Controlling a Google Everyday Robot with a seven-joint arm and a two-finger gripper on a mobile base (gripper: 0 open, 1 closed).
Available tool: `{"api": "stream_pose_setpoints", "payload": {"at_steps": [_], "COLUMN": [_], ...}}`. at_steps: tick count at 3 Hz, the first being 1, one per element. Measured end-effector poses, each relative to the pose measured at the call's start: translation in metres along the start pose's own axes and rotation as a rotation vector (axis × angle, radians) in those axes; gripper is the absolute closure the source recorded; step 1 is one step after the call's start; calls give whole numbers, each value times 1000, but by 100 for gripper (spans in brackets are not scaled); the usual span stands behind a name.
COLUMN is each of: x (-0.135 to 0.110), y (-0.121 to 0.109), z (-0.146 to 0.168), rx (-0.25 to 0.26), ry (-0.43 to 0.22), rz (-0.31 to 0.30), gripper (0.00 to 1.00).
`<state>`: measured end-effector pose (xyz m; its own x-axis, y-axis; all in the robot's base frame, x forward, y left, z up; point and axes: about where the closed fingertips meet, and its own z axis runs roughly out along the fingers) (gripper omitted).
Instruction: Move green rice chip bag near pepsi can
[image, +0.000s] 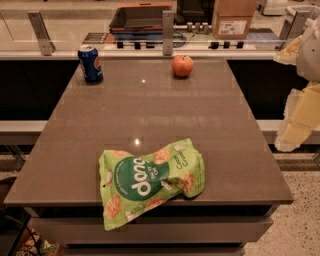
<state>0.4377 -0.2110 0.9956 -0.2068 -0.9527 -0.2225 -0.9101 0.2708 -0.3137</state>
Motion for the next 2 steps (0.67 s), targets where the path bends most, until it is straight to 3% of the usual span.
{"api": "stream_pose_setpoints", "payload": {"at_steps": [1, 2], "x": [0, -8], "y": [0, 6], "z": [0, 8], "rx": [0, -30], "ry": [0, -45], "rz": [0, -17], "gripper": [0, 0]}}
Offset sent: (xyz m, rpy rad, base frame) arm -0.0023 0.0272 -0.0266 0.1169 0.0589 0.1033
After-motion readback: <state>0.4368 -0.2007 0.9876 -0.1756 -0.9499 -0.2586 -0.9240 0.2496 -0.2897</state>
